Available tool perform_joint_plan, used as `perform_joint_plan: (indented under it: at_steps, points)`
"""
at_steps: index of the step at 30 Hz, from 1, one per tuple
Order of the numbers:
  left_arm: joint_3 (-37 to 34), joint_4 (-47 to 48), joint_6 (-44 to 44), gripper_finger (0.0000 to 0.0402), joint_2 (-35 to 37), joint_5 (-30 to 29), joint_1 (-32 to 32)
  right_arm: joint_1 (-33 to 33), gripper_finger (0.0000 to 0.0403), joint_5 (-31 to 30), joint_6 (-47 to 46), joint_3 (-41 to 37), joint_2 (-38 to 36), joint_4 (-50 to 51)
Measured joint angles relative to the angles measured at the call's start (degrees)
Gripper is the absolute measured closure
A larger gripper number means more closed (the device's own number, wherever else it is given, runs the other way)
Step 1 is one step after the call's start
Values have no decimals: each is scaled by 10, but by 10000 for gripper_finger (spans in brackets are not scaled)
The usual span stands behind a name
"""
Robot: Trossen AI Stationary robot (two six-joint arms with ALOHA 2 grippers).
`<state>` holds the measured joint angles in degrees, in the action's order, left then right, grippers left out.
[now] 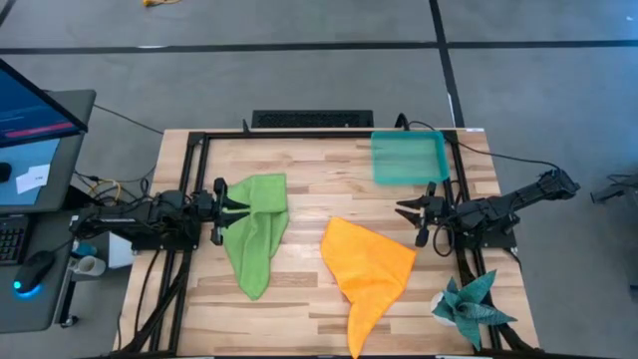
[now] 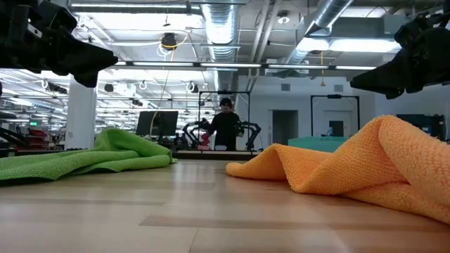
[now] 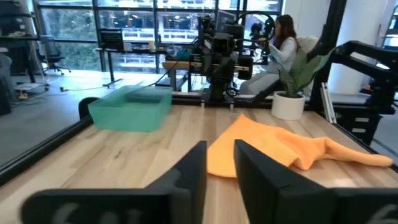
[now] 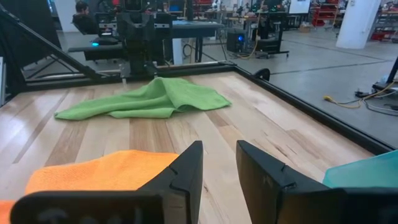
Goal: Roll microfiber towels into tight, uniform cylinder then place into a basket
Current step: Fold the green microfiber towel
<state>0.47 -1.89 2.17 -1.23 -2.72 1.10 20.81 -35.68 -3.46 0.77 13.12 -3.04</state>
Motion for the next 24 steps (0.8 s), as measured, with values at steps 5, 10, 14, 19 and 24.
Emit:
perform_joint_plan:
  at_steps: [5, 10, 14, 19, 24]
  points:
    - [0, -6, -1, 258, 0, -29, 0, 0, 283, 0, 0, 0, 0, 0]
    - [0, -39, -13, 225, 0, -41, 0, 0, 283, 0, 0, 0, 0, 0]
    - [0, -83, -18, 219, 0, -21, 0, 0, 283, 0, 0, 0, 0, 0]
    - [0, -133, -13, 222, 0, 29, 0, 0, 283, 0, 0, 0, 0, 0]
    - [0, -164, -20, 228, -23, 38, -16, 0, 283, 0, 0, 0, 0, 0]
